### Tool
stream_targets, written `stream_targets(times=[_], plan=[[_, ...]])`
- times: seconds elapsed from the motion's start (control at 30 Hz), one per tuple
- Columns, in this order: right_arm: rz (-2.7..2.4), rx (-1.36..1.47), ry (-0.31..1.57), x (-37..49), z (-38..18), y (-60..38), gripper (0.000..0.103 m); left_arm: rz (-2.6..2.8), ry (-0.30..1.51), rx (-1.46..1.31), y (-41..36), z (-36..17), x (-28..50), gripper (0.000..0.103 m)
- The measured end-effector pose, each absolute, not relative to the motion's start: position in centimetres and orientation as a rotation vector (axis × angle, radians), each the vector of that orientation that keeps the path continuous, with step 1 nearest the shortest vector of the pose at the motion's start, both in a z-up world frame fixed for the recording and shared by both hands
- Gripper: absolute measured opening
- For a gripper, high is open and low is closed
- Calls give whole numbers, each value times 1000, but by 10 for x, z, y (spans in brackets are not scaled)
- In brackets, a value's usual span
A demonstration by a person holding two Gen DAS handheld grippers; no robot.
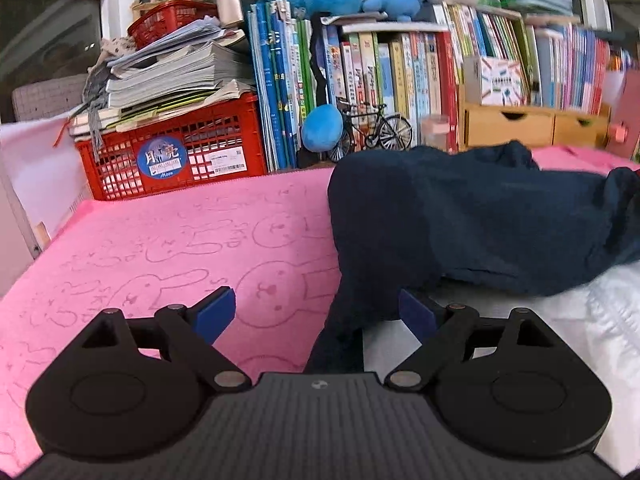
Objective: Fold clothes
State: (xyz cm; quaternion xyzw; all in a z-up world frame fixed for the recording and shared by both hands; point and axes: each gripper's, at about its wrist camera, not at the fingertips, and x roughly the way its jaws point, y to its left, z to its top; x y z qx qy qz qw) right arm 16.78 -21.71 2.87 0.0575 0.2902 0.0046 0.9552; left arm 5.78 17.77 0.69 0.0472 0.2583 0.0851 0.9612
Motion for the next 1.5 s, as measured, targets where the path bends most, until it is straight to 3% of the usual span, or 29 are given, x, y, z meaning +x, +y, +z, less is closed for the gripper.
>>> stream_targets(times=[0.33, 0.47, 0.57, 0.73, 1.0, 1.03, 1.07, 1.13, 1.17, 1.33, 1.47, 1.5], plan=[[34, 136, 604, 181, 15, -215, 22, 9, 495, 140, 168, 18, 59, 90], [48, 140, 605, 182, 17, -211, 23, -95, 527, 141, 165, 16, 62, 97], [59, 133, 602, 182, 18, -207, 23, 144, 554, 228, 167, 4, 80, 96], [107, 105, 606, 186, 19, -197, 23, 326, 611, 103, 213, -2, 84, 98], [105, -32, 626, 204, 6, -178, 27, 317, 654, 134, 211, 0, 68, 98], [109, -28, 630, 203, 6, -182, 37, 308, 660, 128, 213, 1, 61, 98], [100, -25, 632, 199, 8, -189, 59, 300, 664, 119, 215, 3, 55, 98], [73, -39, 625, 189, 13, -202, 87, 295, 661, 79, 226, 9, 45, 98], [69, -34, 601, 182, 19, -207, 88, 299, 645, 46, 233, 16, 41, 98], [99, 13, 496, 155, 45, -216, 83, 220, 527, -39, 231, 57, 58, 98], [278, 19, 534, 167, 42, -156, 49, 123, 498, -3, 181, 63, 113, 98], [315, 9, 561, 170, 41, -138, 47, 116, 514, -9, 171, 60, 132, 98]])
